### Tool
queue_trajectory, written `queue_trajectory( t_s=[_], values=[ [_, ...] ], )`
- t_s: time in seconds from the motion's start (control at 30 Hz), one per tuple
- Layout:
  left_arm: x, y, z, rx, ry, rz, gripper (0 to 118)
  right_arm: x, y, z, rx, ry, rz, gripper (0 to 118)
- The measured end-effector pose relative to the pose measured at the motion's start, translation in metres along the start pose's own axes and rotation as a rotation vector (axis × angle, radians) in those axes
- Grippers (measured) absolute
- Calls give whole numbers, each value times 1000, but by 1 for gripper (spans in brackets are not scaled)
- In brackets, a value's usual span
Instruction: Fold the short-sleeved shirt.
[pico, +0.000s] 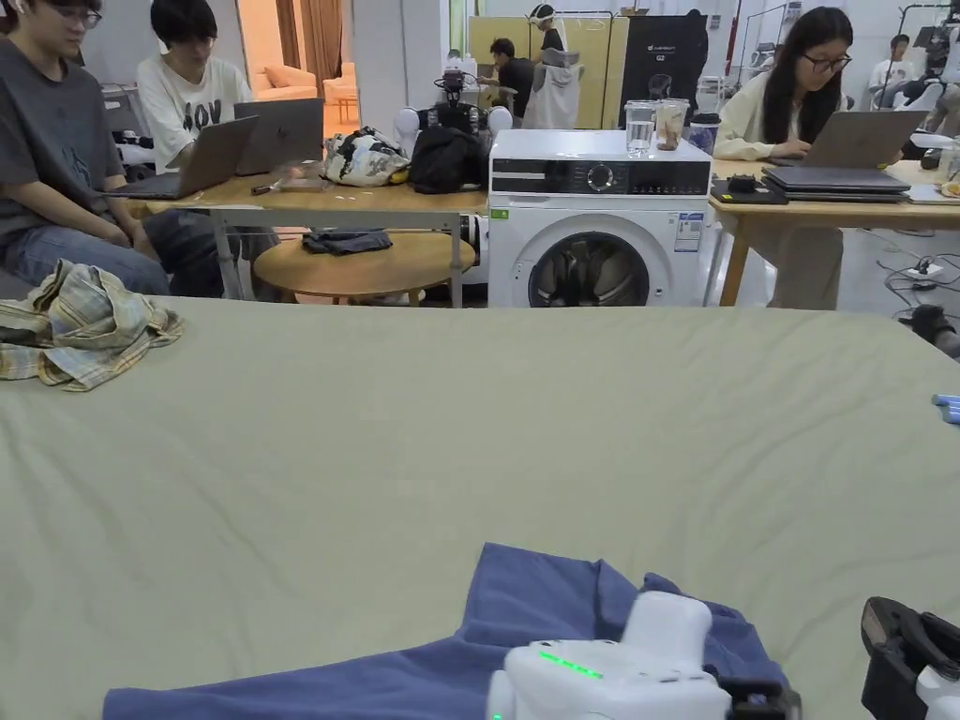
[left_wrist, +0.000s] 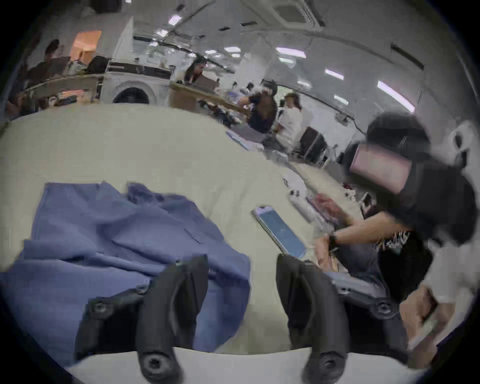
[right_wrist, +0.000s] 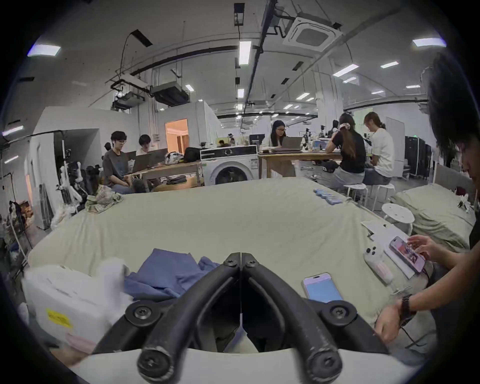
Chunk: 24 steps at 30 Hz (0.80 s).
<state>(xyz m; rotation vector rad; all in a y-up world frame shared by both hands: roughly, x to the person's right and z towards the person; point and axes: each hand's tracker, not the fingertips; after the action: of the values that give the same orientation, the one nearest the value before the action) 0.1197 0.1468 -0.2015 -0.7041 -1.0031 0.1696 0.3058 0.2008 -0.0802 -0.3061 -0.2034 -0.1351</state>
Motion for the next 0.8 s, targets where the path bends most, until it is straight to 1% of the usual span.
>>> queue_trajectory(
  t_s=[0.1, 0.13, 0.2, 0.3, 0.33, 0.37, 0.4, 0.43, 0.47, 0.6, 0.7, 0.77, 0.8],
  values=[
    [-24, 18, 70, 162, 174, -74, 58, -18, 2, -8, 5, 53, 8, 0],
    [-32, 21, 92, 190, 229, -86, 58, -24, 2, -11, 6, 76, 14, 0],
    [-51, 28, 150, 286, 364, -100, 58, -41, 3, -16, 11, 126, 28, 0],
    [-66, 25, 220, 402, 551, -93, 58, -62, 2, -25, 8, 200, 27, 0],
    [-68, 22, 240, 426, 614, -117, 53, -69, 0, -26, 7, 210, 32, 0],
    [-69, 19, 257, 435, 679, -141, 41, -76, -1, -29, 5, 218, 37, 0],
    [-69, 14, 271, 429, 733, -173, 25, -82, -3, -30, 1, 232, 44, 0],
    [-71, 9, 282, 434, 766, -184, 6, -86, -5, -31, 0, 243, 50, 0],
    [-74, 4, 294, 439, 792, -178, 0, -91, -7, -31, -1, 252, 54, 0],
    [-98, -9, 325, 400, 802, -84, 0, -102, -10, -33, -23, 283, 66, 0],
    [-119, -12, 337, 373, 758, 17, 0, -102, -11, -34, -31, 287, 78, 0],
    [-139, -11, 338, 290, 716, 104, 0, -101, -11, -33, -32, 283, 77, 0],
    [-149, -7, 336, 287, 708, 116, 8, -99, -10, -33, -34, 282, 73, 0]
  ],
)
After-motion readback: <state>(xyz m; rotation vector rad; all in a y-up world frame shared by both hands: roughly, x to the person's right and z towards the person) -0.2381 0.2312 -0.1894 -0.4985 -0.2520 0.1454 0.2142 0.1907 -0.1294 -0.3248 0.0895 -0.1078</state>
